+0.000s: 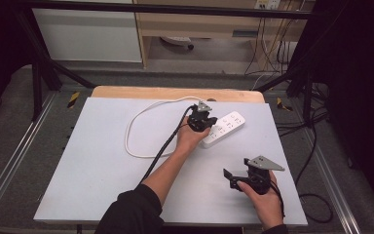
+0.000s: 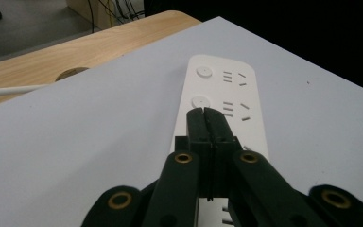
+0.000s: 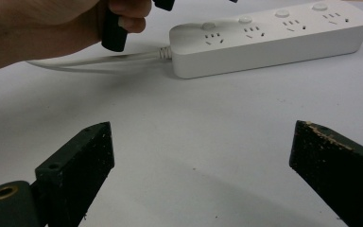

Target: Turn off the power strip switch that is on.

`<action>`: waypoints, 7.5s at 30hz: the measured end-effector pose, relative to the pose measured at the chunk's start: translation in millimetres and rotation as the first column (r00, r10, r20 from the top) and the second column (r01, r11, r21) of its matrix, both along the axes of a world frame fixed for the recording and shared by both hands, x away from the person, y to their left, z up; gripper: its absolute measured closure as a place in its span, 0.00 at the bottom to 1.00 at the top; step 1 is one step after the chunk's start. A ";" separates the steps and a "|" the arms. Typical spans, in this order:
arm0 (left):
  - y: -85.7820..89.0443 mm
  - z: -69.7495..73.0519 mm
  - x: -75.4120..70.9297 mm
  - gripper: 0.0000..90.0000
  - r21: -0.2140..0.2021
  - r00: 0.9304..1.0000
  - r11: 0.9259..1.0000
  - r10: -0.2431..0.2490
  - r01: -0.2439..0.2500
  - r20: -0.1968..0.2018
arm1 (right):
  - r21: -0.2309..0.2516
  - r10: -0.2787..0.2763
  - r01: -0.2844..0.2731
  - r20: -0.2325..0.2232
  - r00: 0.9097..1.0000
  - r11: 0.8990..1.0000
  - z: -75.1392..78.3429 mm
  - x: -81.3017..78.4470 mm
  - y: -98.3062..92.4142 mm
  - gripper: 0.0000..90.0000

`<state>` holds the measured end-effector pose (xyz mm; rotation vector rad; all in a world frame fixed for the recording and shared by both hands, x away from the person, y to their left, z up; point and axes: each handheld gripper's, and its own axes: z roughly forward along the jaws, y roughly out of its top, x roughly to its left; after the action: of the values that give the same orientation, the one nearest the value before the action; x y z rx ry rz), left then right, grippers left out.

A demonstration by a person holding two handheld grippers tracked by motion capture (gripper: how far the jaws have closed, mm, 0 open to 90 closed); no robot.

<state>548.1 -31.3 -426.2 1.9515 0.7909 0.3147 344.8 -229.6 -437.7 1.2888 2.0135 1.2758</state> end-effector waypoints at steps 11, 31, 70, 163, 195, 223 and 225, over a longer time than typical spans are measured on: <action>-13.7 -2.8 5.3 1.00 0.058 1.000 0.998 -0.006 0.006 -0.001 | 0.008 -0.002 0.002 0.000 1.000 1.000 1.4 -1.1 -0.9 0.09; -16.2 -7.9 9.7 1.00 0.091 1.000 0.996 0.001 0.000 -0.016 | 0.012 -0.005 0.005 -0.001 1.000 1.000 1.9 -0.8 -1.8 0.09; -20.3 -9.6 9.4 1.00 0.117 1.000 0.993 0.003 -0.002 -0.011 | 0.006 0.002 -0.002 -0.006 1.000 1.000 1.8 -0.3 -1.2 0.09; 56.0 42.7 -48.6 1.00 0.043 0.999 0.999 0.021 -0.022 0.033 | -0.046 0.028 -0.029 -0.011 1.000 0.999 -0.1 2.8 10.6 0.08; 150.8 81.3 -124.1 0.26 -0.116 0.996 0.993 0.047 -0.038 0.074 | -0.076 0.040 -0.042 -0.016 0.999 0.996 -1.9 4.5 18.4 0.06; 233.1 94.1 -177.5 0.06 -0.133 0.983 0.984 0.138 -0.121 0.124 | -0.077 0.035 -0.036 -0.015 0.999 0.996 -1.8 3.9 17.5 0.04; 241.0 96.0 -180.9 0.06 -0.139 0.981 0.982 0.146 -0.128 0.128 | -0.078 0.036 -0.037 -0.011 0.999 0.996 -1.8 3.7 17.3 0.04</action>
<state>367.2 209.7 -330.2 1.7375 0.8367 0.4641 348.5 -212.3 -439.5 1.2298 2.0812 1.1968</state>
